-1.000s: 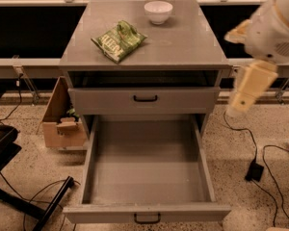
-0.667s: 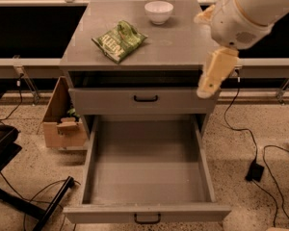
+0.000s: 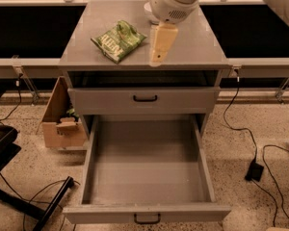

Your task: Place green jalapeno chip bag into middle drawer

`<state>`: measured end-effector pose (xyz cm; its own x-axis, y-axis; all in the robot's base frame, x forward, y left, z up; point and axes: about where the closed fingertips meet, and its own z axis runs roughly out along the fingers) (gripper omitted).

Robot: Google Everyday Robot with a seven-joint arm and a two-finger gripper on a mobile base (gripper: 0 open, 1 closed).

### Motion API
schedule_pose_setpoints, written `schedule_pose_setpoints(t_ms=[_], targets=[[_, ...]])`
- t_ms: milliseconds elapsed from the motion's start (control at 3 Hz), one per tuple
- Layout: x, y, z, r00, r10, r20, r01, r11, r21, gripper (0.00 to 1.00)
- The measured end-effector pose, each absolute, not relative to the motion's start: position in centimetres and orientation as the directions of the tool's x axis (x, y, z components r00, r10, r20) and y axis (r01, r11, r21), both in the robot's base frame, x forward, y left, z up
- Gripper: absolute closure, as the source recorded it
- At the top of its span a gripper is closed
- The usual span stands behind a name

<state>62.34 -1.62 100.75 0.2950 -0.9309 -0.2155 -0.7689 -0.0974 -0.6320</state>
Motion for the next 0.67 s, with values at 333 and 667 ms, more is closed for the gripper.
schedule_pose_setpoints(t_ms=[333,667], targets=[[62.3,-1.6,100.8,0.295,-0.931,-0.216,-0.769,-0.097,-0.632,0.00],[66.6,-0.9,99.8,0.270,-0.922,-0.278,-0.771,-0.034,-0.637,0.00]])
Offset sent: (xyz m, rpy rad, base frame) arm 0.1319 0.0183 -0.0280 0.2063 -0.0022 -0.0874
